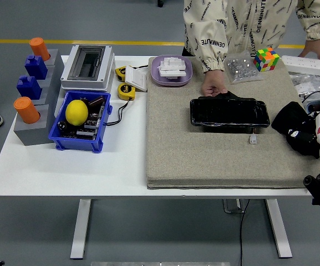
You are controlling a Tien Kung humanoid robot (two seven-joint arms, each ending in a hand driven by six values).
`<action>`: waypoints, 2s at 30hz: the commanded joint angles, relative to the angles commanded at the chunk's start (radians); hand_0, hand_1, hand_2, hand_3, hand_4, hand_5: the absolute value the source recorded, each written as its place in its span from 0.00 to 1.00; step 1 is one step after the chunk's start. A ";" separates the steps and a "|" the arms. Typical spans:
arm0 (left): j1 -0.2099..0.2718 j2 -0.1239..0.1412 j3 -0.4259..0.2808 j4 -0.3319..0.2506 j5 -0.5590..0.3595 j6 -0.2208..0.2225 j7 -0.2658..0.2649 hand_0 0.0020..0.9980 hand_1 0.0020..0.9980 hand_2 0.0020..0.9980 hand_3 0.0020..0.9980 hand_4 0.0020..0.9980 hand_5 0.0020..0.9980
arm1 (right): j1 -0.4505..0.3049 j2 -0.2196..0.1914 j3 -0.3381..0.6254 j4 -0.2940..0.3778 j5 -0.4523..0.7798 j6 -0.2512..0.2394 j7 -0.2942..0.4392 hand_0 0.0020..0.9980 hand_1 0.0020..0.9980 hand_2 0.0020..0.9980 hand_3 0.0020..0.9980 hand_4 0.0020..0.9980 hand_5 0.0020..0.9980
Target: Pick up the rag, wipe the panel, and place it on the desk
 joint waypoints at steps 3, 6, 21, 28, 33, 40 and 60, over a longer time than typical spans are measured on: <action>0.001 0.001 0.000 0.000 0.000 0.000 0.000 0.60 0.64 0.66 0.56 0.63 0.45 | -0.002 -0.001 0.001 0.000 -0.004 -0.001 -0.003 0.34 0.46 0.49 0.50 0.83 0.19; 0.001 0.001 0.000 0.000 0.001 0.000 0.000 0.60 0.64 0.66 0.56 0.63 0.45 | -0.004 -0.002 0.001 0.002 -0.008 -0.008 -0.006 0.34 0.46 0.49 0.50 0.83 0.19; 0.004 -0.002 -0.003 0.000 0.005 0.000 0.000 0.60 0.64 0.66 0.56 0.63 0.44 | -0.001 -0.012 0.004 0.030 -0.032 -0.027 -0.019 0.30 0.44 0.47 0.48 0.88 0.11; 0.006 -0.003 -0.006 -0.001 0.008 0.001 0.000 0.60 0.64 0.66 0.56 0.63 0.44 | -0.009 -0.018 0.005 0.057 -0.047 -0.031 -0.026 0.29 0.43 0.46 0.48 0.90 0.10; 0.010 -0.004 -0.007 0.000 0.008 0.001 0.000 0.60 0.64 0.66 0.56 0.63 0.44 | -0.011 -0.021 0.005 0.074 -0.057 -0.037 -0.032 0.29 0.42 0.46 0.47 0.93 0.09; 0.011 -0.004 -0.005 -0.001 0.009 0.001 0.000 0.60 0.64 0.66 0.56 0.63 0.45 | -0.009 -0.025 0.005 0.085 -0.066 -0.037 -0.037 0.28 0.42 0.45 0.46 0.95 0.09; 0.012 -0.005 -0.009 0.000 0.010 0.001 0.000 0.61 0.64 0.66 0.56 0.63 0.45 | -0.004 -0.029 0.002 0.093 -0.073 -0.037 -0.042 0.28 0.42 0.45 0.46 0.96 0.08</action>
